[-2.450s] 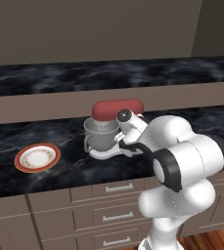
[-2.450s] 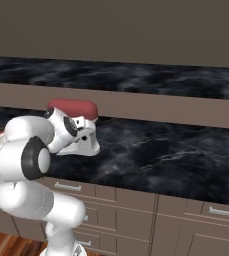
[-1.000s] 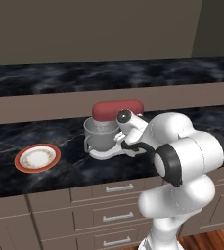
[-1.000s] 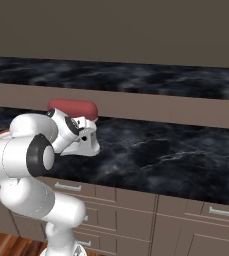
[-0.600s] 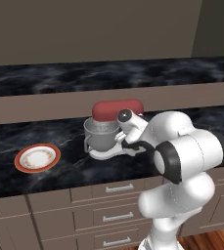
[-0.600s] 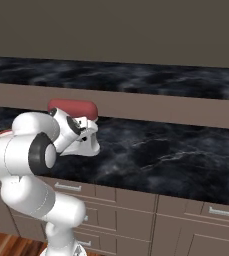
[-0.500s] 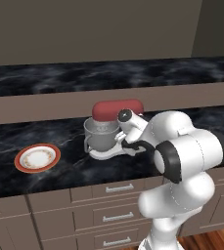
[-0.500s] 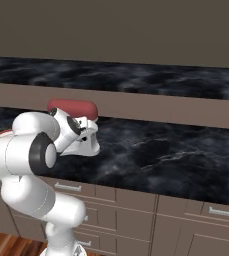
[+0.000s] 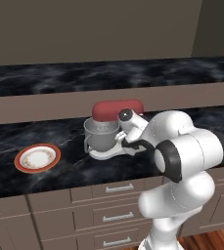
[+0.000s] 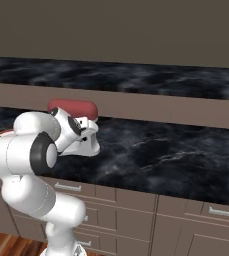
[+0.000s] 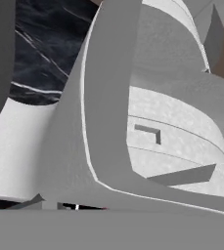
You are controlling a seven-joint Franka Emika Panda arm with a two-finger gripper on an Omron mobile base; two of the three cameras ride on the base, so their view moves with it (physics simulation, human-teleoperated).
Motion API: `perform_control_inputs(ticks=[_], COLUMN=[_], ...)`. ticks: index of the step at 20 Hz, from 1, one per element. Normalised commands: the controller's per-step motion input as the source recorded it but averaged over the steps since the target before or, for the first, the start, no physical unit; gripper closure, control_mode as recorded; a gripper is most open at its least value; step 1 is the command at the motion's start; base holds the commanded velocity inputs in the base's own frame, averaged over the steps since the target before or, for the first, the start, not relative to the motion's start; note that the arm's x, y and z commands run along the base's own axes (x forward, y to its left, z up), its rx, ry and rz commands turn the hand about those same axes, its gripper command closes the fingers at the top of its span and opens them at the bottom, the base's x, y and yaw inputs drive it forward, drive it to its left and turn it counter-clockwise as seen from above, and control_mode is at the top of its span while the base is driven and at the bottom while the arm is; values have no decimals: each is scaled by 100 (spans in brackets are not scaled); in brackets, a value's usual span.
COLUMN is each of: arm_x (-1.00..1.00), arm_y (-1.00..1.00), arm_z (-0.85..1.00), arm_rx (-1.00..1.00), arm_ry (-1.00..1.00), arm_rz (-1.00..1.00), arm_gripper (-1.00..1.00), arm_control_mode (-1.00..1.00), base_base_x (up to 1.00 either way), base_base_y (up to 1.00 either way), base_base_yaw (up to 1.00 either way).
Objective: Add butter and sugar cubes to the stand mixer bowl and then turn on the stand mixer to begin making frosting.
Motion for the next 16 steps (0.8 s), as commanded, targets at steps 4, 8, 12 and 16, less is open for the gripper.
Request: perform_control_inputs(ticks=[4,8,12,16], arm_x=[6,9,17,16], arm_y=[-1,0,-2,-10], arm_z=[5,3,0,0], arm_rx=[13,18,16,14], arm_ry=[5,5,5,4], arm_rz=[0,0,0,0], arm_gripper=[100,100,100,100], arm_control_mode=[-100,-100,-100,-100], base_base_x=[0,0,0,0], base_base_y=[0,0,0,0], base_base_yaw=[0,0,0,0])
